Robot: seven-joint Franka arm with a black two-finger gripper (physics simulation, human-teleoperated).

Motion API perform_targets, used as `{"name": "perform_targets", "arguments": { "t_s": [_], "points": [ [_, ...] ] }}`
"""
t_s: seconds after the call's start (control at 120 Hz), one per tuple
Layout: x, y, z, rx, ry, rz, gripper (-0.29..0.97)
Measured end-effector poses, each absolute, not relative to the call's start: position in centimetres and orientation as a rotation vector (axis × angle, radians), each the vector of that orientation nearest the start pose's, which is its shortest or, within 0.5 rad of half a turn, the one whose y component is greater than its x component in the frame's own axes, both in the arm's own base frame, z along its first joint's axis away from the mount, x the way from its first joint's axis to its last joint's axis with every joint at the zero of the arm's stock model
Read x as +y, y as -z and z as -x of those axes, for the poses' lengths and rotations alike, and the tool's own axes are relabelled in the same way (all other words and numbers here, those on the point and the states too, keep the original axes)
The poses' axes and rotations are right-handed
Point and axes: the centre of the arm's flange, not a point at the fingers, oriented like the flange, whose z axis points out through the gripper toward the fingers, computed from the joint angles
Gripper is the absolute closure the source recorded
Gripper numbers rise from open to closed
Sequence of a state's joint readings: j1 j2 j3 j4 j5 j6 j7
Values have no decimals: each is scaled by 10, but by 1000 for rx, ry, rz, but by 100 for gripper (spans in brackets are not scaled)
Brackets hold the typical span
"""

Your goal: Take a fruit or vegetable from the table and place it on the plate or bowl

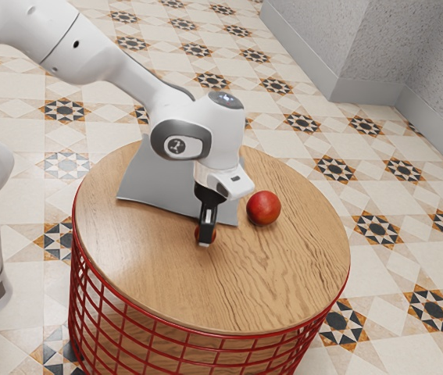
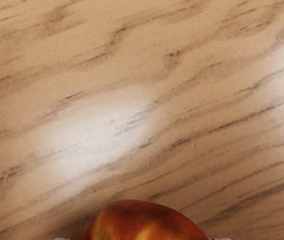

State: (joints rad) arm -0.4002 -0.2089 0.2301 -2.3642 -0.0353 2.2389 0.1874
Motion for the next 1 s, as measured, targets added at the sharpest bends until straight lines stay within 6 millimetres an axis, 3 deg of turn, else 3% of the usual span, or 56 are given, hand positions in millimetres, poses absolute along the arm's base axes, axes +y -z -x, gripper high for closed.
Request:
{"name": "perform_targets", "arguments": {
  "t_s": [0.158,0.267,0.342,0.45,0.567,0.633,0.733,0.858,1.0],
  "points": [
    [-86,-420,-468,562,148,3162,43],
    [-88,-450,-468,574,241,3163,42],
    [-53,-471,-477,478,306,3181,42],
    [17,-500,-495,306,375,3173,41],
    [78,-500,-496,161,356,3160,41],
    [101,-496,-492,110,335,3156,42],
    [126,-493,-487,56,313,3152,42],
    [135,-492,-483,50,300,3141,42],
    [141,-493,-482,48,300,3138,16]
  ]
}}
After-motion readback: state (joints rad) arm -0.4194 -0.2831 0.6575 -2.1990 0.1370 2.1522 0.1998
